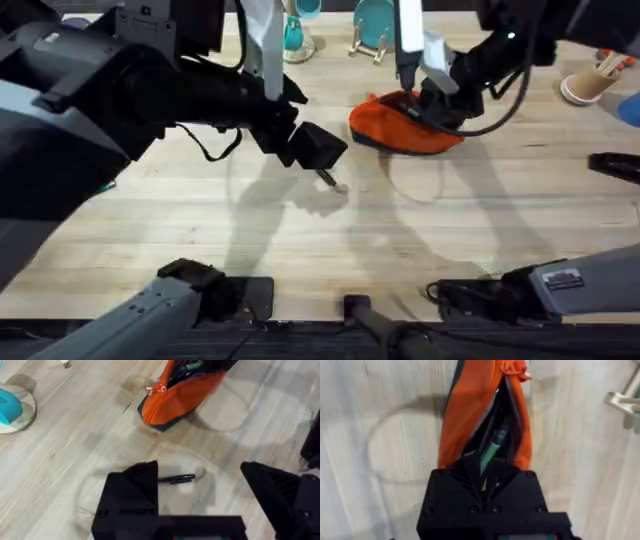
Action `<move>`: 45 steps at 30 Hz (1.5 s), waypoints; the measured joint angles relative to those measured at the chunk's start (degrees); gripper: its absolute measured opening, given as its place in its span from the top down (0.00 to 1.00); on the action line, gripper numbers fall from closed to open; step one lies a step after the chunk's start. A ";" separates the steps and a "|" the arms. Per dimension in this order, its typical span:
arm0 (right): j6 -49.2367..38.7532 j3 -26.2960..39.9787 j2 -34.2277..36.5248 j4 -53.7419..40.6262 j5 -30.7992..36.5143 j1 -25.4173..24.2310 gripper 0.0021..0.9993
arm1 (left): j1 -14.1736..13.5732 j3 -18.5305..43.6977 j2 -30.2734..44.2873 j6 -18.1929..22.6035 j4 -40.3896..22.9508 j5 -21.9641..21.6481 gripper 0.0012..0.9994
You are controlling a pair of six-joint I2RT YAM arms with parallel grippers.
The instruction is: Unzip the bag, pick up the pens from the table one at a time and place them inside, then zip the bag closed.
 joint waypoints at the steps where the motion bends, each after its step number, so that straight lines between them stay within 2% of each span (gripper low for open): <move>1: -0.33 0.00 0.80 0.39 0.15 0.00 0.97 | 0.00 0.00 0.00 0.00 -0.01 0.00 0.00; 11: -1.38 0.00 2.90 1.42 0.37 0.00 0.97 | 0.00 0.00 0.00 0.00 0.01 0.00 0.00; 14: -1.35 0.00 2.91 1.40 0.37 0.00 0.90 | 0.00 0.00 0.00 0.00 0.01 0.00 0.00; 19: -1.37 0.00 2.91 1.36 0.58 -0.02 0.18 | 0.00 0.00 0.00 0.00 0.01 0.00 0.00; 20: -1.44 0.00 2.91 1.33 0.61 -0.02 0.06 | 0.00 0.00 0.00 0.00 0.01 0.00 0.00; 21: -1.50 -0.02 2.91 1.27 0.63 -0.02 0.02 | 0.00 0.00 0.00 0.00 -0.01 0.00 0.00; 30: -1.51 -0.02 2.86 1.55 0.80 0.07 0.00 | 0.00 0.00 0.00 0.00 0.01 0.00 0.00; 45: 7.73 -0.13 -9.84 2.19 1.15 1.87 0.00 | 0.00 0.00 0.00 0.00 0.01 0.00 0.00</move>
